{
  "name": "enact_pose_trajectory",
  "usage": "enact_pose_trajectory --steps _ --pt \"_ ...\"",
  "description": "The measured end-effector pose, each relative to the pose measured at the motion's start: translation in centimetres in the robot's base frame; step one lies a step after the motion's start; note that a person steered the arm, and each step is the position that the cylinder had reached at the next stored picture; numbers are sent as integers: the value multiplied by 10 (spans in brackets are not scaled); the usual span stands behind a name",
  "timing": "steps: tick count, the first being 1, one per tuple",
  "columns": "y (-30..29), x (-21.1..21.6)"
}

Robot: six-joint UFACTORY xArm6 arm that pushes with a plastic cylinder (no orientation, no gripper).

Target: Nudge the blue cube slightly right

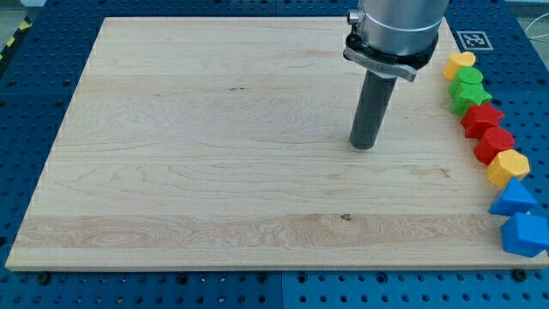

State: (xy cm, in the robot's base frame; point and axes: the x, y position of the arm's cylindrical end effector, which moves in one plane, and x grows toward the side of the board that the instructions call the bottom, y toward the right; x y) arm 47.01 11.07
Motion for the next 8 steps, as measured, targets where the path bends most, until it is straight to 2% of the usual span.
enact_pose_trajectory --steps 3,6,8 --pt "-1 32" --pt "-1 46" --pt "-1 81"
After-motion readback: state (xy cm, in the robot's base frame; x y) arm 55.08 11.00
